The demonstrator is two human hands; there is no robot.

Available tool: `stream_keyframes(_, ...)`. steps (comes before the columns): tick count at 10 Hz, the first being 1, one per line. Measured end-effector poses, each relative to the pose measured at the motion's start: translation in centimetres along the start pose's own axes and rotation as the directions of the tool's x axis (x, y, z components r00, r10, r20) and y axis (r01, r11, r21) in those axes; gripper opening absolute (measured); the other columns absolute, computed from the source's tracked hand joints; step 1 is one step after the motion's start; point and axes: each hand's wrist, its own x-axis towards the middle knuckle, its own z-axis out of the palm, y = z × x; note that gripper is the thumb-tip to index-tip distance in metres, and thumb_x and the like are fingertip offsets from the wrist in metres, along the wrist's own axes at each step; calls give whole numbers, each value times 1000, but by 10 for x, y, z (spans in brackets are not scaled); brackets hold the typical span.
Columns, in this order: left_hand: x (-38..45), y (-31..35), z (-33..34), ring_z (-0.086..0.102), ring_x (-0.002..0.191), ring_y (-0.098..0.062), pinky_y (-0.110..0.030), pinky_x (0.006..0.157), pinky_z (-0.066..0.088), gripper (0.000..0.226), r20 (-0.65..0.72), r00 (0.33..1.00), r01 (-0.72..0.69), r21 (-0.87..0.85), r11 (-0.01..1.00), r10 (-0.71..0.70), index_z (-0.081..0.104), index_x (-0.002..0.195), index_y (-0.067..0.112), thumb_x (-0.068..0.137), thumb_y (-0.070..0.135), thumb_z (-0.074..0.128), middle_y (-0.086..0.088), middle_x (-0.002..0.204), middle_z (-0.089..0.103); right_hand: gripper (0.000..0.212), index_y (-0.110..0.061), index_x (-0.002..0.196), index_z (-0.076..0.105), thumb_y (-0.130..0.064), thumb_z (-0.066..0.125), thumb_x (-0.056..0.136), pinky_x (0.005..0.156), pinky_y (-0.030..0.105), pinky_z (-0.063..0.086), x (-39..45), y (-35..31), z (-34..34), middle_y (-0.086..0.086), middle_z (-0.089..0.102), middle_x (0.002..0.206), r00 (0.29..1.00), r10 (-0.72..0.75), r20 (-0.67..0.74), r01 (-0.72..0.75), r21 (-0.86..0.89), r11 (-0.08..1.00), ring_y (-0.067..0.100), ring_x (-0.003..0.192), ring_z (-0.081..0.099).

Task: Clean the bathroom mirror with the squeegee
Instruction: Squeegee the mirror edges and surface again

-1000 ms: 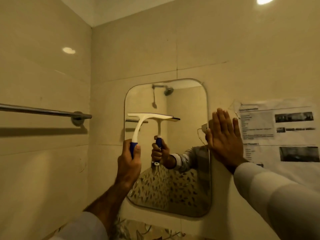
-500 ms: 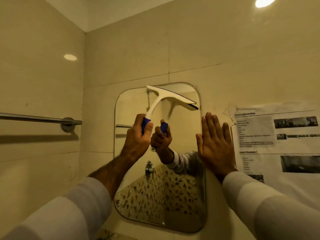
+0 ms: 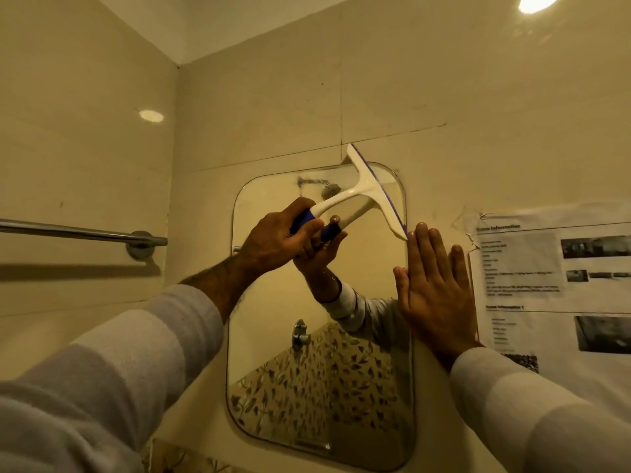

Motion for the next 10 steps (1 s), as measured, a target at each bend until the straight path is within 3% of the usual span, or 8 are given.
stream_keyframes(2, 31, 11, -10, 59, 77, -11, -29, 70, 55, 22, 126, 985, -112, -74, 991, 121, 44, 119, 43, 98, 47, 44, 11, 90, 57, 65, -13, 158, 10, -46, 16, 102, 125, 47, 8, 0, -1, 1, 4, -2, 167, 1000, 3, -12, -3, -3, 1000, 20, 154, -4)
stream_keyframes(3, 40, 9, -13, 60, 87, -18, -40, 79, 57, 28, 142, 985, -92, -71, 993, 102, 48, 122, 31, 98, 43, 45, 1, 102, 60, 65, -13, 158, 8, -46, 14, 102, 125, 48, 9, -1, 0, 3, 4, -3, 167, 1000, 3, -10, -3, -12, 1000, 20, 154, -4)
stream_keyframes(5, 40, -5, -19, 60, 100, -21, -48, 88, 56, 29, 171, 984, -37, -85, 996, 51, 51, 126, 27, 99, 37, 48, 0, 113, 59, 64, -13, 158, 6, -43, 13, 102, 125, 49, 9, 0, 0, 6, 4, -7, 166, 1000, 0, 0, 0, -29, 1000, 21, 154, -6)
stream_keyframes(8, 31, -21, -41, 60, 102, -19, -46, 93, 54, 22, 284, 959, 18, -94, 995, 9, 50, 119, 38, 98, 41, 48, 6, 110, 59, 65, -13, 158, 7, -44, 11, 102, 125, 48, 7, -1, 1, 6, 4, -5, 167, 1000, -1, -14, 1, -7, 1000, 21, 154, -5)
stream_keyframes(9, 19, -37, -59, 61, 93, -7, -32, 84, 55, 16, 287, 958, 43, -76, 996, -20, 50, 111, 46, 96, 45, 46, 18, 98, 60, 65, -13, 158, 7, -44, 12, 102, 125, 47, 5, -1, 1, 6, 4, -5, 167, 1000, -3, -17, 3, 0, 1000, 20, 154, -5)
stream_keyframes(10, 8, -54, -76, 59, 83, 3, -17, 75, 47, 14, 278, 960, 42, 6, 999, -42, 50, 111, 39, 100, 31, 47, 20, 90, 59, 65, -13, 158, 7, -44, 12, 102, 125, 47, 4, -1, 0, 5, 4, -6, 166, 1000, -5, -13, 5, 15, 1000, 20, 154, -6)
